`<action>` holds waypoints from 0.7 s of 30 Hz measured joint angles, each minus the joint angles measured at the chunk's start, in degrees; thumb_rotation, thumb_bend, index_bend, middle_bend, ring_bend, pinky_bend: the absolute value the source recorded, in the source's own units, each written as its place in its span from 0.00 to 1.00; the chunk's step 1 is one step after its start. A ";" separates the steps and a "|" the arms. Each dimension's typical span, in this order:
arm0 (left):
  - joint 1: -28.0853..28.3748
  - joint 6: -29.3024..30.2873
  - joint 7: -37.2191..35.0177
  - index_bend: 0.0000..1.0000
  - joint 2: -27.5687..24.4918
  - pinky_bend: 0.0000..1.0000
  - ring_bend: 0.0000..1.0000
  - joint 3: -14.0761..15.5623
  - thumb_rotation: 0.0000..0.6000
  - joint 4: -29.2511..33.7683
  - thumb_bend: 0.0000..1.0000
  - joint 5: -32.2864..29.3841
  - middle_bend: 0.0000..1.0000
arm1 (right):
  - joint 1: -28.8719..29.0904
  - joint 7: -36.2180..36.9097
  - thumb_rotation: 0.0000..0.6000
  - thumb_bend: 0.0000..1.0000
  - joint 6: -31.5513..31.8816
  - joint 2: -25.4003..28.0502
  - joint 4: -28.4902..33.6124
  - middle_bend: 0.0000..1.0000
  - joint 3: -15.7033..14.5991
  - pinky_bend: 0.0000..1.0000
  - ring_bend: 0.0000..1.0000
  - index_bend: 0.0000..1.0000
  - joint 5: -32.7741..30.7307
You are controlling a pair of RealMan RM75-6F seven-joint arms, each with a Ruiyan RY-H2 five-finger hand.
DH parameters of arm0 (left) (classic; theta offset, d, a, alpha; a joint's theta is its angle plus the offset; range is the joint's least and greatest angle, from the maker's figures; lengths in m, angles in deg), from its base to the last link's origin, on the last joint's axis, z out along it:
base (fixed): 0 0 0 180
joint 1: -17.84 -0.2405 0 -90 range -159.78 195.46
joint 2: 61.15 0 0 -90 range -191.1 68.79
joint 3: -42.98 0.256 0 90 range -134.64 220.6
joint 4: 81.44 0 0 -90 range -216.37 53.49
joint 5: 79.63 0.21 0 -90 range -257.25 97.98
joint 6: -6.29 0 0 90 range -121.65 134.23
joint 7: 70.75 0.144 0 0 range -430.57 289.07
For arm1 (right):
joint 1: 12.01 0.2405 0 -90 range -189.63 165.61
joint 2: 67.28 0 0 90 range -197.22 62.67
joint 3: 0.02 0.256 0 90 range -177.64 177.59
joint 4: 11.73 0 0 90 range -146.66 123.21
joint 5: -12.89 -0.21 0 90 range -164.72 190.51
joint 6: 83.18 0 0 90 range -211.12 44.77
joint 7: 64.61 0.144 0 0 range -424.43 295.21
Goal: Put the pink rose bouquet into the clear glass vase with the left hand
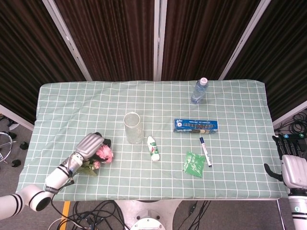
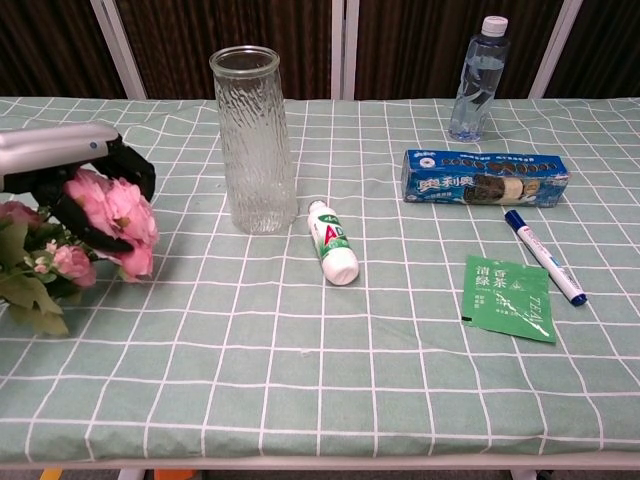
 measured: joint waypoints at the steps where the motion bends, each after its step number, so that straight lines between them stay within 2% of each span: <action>1: -0.23 1.25 0.01 0.61 -0.30 0.35 0.71 -0.32 1.00 0.00 0.23 0.23 0.69 | -0.01 -0.01 1.00 0.21 0.04 0.01 0.01 0.00 0.00 0.00 0.00 0.00 0.04; 6: -1.61 7.07 0.89 0.61 -3.01 0.37 0.71 -2.50 1.00 0.46 0.23 0.34 0.69 | -0.15 -0.17 1.00 0.21 0.66 -0.08 0.04 0.00 -0.08 0.00 0.00 0.00 0.66; 16: -3.98 18.02 6.77 0.61 -11.34 0.37 0.71 -9.94 1.00 3.73 0.23 -1.89 0.69 | -0.31 -0.54 1.00 0.21 1.10 -0.53 0.09 0.00 -0.38 0.00 0.00 0.00 1.37; 21: -4.07 23.28 8.56 0.60 -12.45 0.38 0.71 -13.21 1.00 4.50 0.23 -1.32 0.69 | -0.47 -0.51 1.00 0.21 1.38 -0.65 0.05 0.00 -0.49 0.00 0.00 0.00 1.61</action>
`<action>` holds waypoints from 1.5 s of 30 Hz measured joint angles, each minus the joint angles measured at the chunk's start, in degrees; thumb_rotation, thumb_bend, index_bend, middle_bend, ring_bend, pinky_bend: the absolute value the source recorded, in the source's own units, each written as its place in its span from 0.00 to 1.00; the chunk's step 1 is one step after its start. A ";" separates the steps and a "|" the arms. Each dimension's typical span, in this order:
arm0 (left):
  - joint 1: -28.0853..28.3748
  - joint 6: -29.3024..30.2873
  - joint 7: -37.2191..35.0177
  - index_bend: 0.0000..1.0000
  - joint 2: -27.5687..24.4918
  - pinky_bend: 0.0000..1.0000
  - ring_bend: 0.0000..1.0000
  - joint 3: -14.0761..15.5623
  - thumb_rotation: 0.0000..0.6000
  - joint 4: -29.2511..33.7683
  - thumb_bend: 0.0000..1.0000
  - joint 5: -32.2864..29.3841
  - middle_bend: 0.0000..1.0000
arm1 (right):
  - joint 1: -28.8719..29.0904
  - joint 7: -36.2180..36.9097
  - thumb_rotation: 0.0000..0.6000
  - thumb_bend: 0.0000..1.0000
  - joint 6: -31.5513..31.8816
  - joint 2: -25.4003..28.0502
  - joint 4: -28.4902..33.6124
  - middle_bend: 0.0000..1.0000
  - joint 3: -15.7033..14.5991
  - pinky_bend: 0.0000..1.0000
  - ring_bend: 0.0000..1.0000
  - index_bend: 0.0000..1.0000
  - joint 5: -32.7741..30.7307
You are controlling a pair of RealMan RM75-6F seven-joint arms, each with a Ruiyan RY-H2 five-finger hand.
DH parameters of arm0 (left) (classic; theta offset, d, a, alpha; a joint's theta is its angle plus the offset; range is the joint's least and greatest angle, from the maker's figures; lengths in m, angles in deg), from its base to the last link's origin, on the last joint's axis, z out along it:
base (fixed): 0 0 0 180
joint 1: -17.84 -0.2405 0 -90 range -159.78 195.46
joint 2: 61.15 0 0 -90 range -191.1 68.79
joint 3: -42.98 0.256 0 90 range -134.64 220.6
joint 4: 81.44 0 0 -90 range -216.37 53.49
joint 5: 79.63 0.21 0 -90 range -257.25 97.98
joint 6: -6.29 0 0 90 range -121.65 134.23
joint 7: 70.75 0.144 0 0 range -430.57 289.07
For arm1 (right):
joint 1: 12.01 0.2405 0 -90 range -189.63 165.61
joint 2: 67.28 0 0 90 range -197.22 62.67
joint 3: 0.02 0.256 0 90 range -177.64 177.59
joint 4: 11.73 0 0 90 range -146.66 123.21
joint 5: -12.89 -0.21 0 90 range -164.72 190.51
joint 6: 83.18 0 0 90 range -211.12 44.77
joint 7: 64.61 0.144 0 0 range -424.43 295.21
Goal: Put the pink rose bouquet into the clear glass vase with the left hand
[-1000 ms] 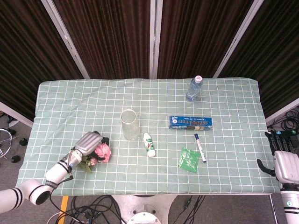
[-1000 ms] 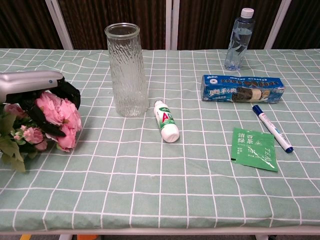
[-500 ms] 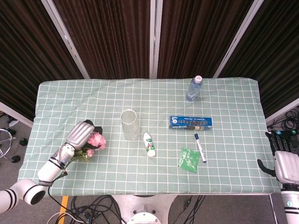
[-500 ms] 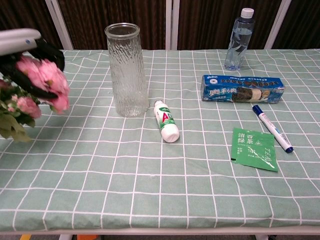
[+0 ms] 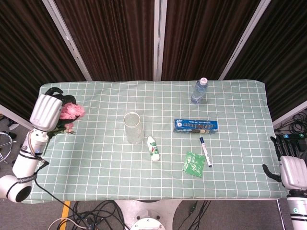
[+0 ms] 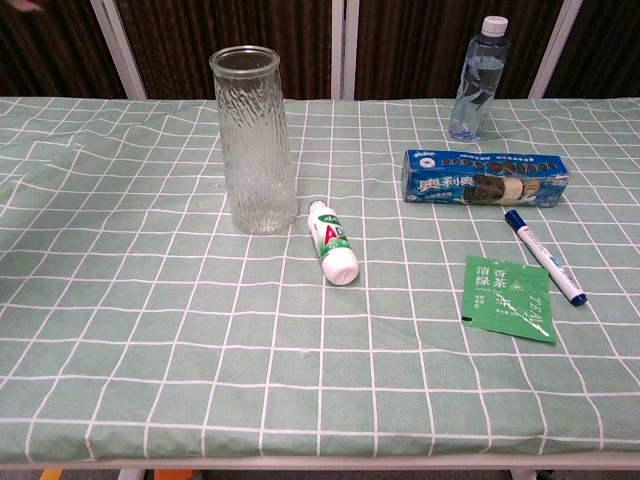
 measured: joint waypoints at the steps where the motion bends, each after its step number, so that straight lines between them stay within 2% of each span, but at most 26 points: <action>1: 0.10 1.53 0.23 0.60 0.13 0.38 0.71 -0.82 1.00 -0.10 0.23 0.34 0.69 | -0.01 0.01 1.00 0.21 -0.08 -0.08 -0.11 0.00 -0.05 0.00 0.00 0.00 -0.02; 6: 1.05 8.30 0.67 0.60 2.22 0.39 0.71 -5.03 1.00 -1.22 0.23 1.40 0.69 | -0.06 0.13 1.00 0.21 -0.40 -0.44 -0.66 0.00 -0.30 0.00 0.00 0.00 -0.07; 13: 4.14 17.33 -2.67 0.59 9.02 0.39 0.71 -14.26 1.00 -1.62 0.23 -1.05 0.68 | -0.11 0.92 1.00 0.21 -0.74 -0.65 -1.51 0.00 -0.31 0.00 0.00 0.00 -0.31; 16: 6.66 19.04 -4.41 0.59 11.91 0.39 0.71 -17.60 1.00 -2.48 0.23 -2.72 0.68 | -0.16 1.16 1.00 0.21 -0.82 -0.68 -1.74 0.00 -0.32 0.00 0.00 0.00 -0.41; 23: 10.63 19.49 -8.71 0.59 16.62 0.39 0.71 -22.65 1.00 -0.50 0.23 -7.96 0.68 | -0.15 1.76 1.00 0.21 -1.34 -0.78 -2.27 0.00 -0.24 0.00 0.00 0.00 -0.88; 30: 16.28 19.93 -9.67 0.58 22.94 0.38 0.71 -23.64 1.00 -3.00 0.23 -8.26 0.67 | -0.32 2.17 1.00 0.21 -1.44 -0.63 -2.46 0.00 -0.27 0.00 0.00 0.00 -1.08; 40: 21.95 20.54 -10.75 0.58 31.00 0.38 0.71 -21.22 1.00 -14.65 0.23 -5.53 0.67 | -0.81 4.17 1.00 0.21 -1.66 -0.06 -3.75 0.00 -0.10 0.00 0.00 0.00 -1.82; 45: 23.55 20.26 -12.95 0.58 34.65 0.38 0.71 -20.24 1.00 -18.40 0.23 -5.61 0.67 | -0.77 4.67 1.00 0.21 -2.25 -0.16 -4.37 0.00 -0.04 0.00 0.00 0.00 -2.21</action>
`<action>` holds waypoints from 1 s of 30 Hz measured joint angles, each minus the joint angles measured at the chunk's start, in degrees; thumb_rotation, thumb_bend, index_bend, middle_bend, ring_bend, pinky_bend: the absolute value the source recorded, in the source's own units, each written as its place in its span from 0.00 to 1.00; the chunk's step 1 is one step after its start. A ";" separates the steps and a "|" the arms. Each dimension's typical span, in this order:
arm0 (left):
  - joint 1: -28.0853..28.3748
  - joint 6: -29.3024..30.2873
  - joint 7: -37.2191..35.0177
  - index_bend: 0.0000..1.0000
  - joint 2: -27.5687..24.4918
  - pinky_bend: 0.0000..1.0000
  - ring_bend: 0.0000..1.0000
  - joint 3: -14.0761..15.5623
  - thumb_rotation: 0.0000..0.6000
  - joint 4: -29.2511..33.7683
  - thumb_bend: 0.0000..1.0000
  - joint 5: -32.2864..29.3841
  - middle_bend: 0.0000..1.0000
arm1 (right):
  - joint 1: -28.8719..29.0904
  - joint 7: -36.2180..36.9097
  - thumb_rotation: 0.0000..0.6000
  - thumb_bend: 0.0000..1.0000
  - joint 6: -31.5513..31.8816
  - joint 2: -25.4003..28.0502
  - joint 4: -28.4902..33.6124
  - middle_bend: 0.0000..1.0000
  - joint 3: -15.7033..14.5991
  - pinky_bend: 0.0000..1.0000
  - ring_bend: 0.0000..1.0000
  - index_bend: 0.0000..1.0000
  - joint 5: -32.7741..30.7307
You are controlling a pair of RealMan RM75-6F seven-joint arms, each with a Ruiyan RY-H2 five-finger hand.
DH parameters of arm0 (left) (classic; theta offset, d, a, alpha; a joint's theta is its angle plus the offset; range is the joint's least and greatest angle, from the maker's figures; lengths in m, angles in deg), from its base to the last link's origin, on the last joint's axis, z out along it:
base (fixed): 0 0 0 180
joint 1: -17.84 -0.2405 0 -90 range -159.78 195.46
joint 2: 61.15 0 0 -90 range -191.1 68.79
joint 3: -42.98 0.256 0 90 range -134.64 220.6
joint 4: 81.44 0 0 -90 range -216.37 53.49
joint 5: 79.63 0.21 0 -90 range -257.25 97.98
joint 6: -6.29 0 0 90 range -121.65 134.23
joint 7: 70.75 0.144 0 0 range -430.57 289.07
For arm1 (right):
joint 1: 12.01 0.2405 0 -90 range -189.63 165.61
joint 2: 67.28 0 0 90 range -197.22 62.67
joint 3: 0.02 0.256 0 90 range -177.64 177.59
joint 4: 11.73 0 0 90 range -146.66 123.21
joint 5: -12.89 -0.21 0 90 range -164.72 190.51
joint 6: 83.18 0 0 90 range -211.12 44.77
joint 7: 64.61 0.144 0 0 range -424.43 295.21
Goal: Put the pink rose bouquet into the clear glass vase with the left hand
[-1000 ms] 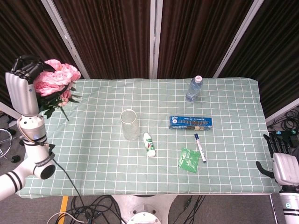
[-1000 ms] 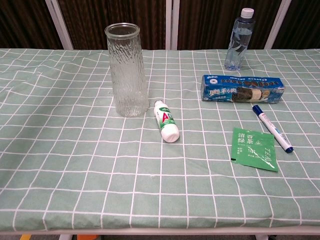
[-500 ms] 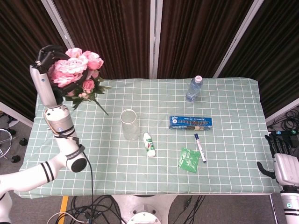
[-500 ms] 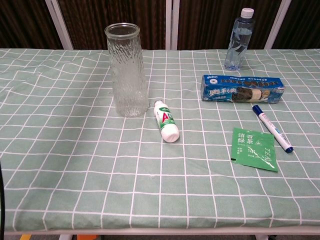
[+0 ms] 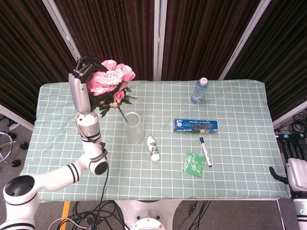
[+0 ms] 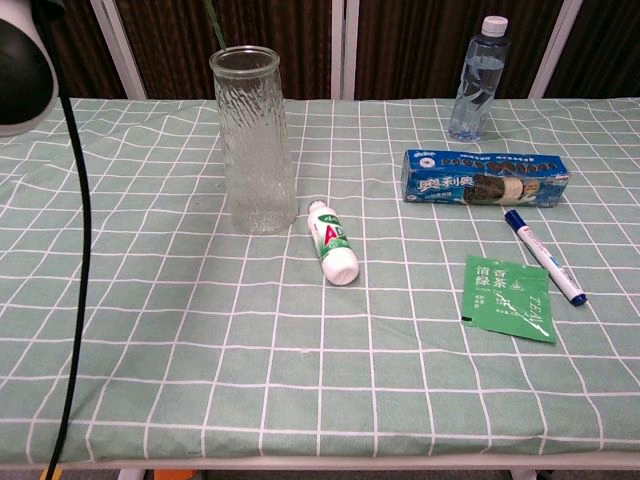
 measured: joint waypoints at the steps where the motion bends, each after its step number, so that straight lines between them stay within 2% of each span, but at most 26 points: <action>1: 0.37 -0.03 -0.39 0.58 0.69 0.38 0.71 0.09 1.00 -0.65 0.23 -0.06 0.67 | 0.05 0.04 1.00 0.21 -0.23 -0.07 -0.12 0.00 -0.01 0.00 0.00 0.00 -0.08; 8: 2.62 -0.09 -2.21 0.57 4.39 0.37 0.70 0.34 1.00 -5.66 0.22 -0.05 0.67 | 0.28 -0.44 1.00 0.21 -0.75 -0.24 0.08 0.00 -0.31 0.00 0.00 0.00 0.30; 17: 3.37 -0.63 -6.91 0.55 9.88 0.36 0.67 2.97 1.00 -15.87 0.22 0.04 0.65 | 0.63 -0.07 1.00 0.21 -1.73 -0.52 -0.55 0.00 -0.14 0.00 0.00 0.00 -0.21; 23: 1.67 -0.51 -8.93 0.51 11.86 0.35 0.62 5.62 1.00 -16.27 0.21 0.42 0.60 | 0.64 0.15 1.00 0.21 -2.15 -0.90 -1.24 0.00 -0.27 0.00 0.00 0.00 -0.47; 26: 0.72 -1.26 -9.65 0.46 12.18 0.31 0.54 7.22 1.00 -15.94 0.19 0.72 0.54 | 0.57 0.08 1.00 0.21 -2.10 -0.93 -1.34 0.00 -0.30 0.00 0.00 0.00 -0.50; 30: -0.02 -2.92 -12.23 0.21 11.85 0.18 0.27 9.01 1.00 -15.64 0.09 1.84 0.28 | 0.45 -0.01 1.00 0.21 -1.97 -0.79 -1.25 0.00 -0.21 0.00 0.00 0.00 -0.72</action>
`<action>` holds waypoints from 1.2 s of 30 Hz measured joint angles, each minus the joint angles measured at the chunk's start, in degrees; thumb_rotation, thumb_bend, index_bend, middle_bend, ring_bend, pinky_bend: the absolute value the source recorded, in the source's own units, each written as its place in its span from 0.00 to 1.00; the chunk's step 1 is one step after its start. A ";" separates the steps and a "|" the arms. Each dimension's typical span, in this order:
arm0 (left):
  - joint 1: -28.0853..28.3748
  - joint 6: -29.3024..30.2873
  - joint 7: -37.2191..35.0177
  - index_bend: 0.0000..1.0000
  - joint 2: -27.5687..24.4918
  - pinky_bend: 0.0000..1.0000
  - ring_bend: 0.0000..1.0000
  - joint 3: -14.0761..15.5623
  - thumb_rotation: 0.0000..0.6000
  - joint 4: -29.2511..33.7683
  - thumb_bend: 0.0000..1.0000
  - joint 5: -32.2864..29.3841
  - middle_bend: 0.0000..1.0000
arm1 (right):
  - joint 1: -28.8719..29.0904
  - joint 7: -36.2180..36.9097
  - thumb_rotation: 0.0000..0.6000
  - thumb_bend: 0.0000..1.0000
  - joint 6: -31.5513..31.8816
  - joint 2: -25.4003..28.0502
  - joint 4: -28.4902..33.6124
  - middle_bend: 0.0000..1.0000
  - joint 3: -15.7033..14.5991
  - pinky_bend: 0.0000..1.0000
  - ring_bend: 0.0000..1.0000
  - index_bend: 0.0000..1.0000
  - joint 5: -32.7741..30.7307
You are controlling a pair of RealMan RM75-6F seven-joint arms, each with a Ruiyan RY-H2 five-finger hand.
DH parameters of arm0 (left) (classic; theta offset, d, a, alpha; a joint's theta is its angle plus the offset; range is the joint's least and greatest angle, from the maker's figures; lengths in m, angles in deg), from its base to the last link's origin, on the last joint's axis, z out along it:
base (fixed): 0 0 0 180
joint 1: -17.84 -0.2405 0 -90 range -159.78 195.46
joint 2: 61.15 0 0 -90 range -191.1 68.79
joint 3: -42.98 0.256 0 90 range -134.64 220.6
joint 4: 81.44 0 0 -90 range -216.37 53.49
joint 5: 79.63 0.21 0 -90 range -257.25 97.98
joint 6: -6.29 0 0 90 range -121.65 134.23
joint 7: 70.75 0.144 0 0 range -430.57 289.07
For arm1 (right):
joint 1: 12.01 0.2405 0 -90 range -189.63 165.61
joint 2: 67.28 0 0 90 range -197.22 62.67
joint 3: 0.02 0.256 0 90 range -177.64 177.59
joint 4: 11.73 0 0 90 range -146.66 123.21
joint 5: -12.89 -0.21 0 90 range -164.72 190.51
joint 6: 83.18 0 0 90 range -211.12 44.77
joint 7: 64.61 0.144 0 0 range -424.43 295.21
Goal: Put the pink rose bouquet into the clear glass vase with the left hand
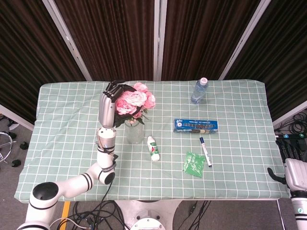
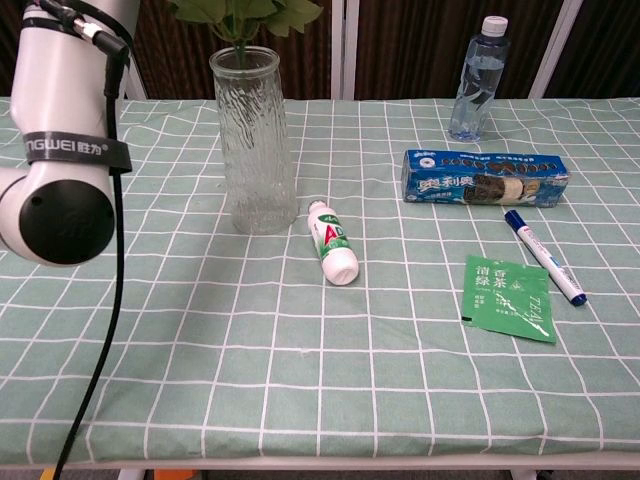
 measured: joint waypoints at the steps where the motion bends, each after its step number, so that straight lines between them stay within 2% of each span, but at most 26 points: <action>1: -0.25 -0.27 -0.77 0.14 -0.25 0.15 0.21 0.35 1.00 0.28 0.07 0.45 0.21 | -0.02 0.01 1.00 0.21 0.00 0.03 0.01 0.00 0.04 0.00 0.00 0.00 -0.10; 4: -0.84 -0.74 -1.20 0.03 -0.87 0.12 0.11 0.30 1.00 1.84 0.04 0.37 0.11 | -0.04 0.09 1.00 0.21 -0.18 0.02 -0.05 0.00 0.06 0.00 0.00 0.00 -0.27; 7: -1.66 -0.72 -1.37 0.00 -1.58 0.11 0.08 -0.64 1.00 3.56 0.03 -0.25 0.08 | 0.00 0.17 1.00 0.21 -0.46 -0.02 -0.19 0.00 0.04 0.00 0.00 0.00 -0.41; 15: -4.41 1.66 0.24 0.00 -4.04 0.11 0.06 -0.53 1.00 5.47 0.02 0.65 0.07 | -0.26 0.58 1.00 0.21 0.11 0.17 -0.17 0.00 0.19 0.00 0.00 0.00 -0.35; 20: -8.21 2.68 2.55 0.03 -9.62 0.11 0.06 0.98 1.00 6.15 0.01 1.81 0.07 | -0.43 1.07 1.00 0.21 0.74 0.24 -0.28 0.00 0.37 0.00 0.00 0.00 0.02; 24: -13.66 2.95 3.57 0.08 -15.79 0.11 0.06 2.43 1.00 9.15 0.01 1.42 0.07 | -0.49 1.21 1.00 0.21 0.93 0.25 -0.05 0.00 0.48 0.00 0.00 0.00 0.05; 28: -20.90 2.31 4.72 0.14 -22.74 0.11 0.06 5.19 1.00 15.99 0.01 -0.41 0.07 | -0.62 0.72 1.00 0.21 1.43 0.38 0.36 0.00 0.53 0.00 0.00 0.00 0.24; 32: -26.68 -1.60 8.81 0.06 -30.53 0.11 0.06 10.64 1.00 24.64 0.01 -2.20 0.07 | -0.55 -0.16 1.00 0.21 1.43 0.38 0.96 0.00 0.51 0.00 0.00 0.00 0.29; 36: -30.68 -5.85 17.17 0.03 -37.49 0.13 0.06 16.38 1.00 31.67 0.00 -3.39 0.08 | -0.44 -0.95 1.00 0.21 1.48 0.21 1.89 0.00 0.35 0.00 0.00 0.00 0.66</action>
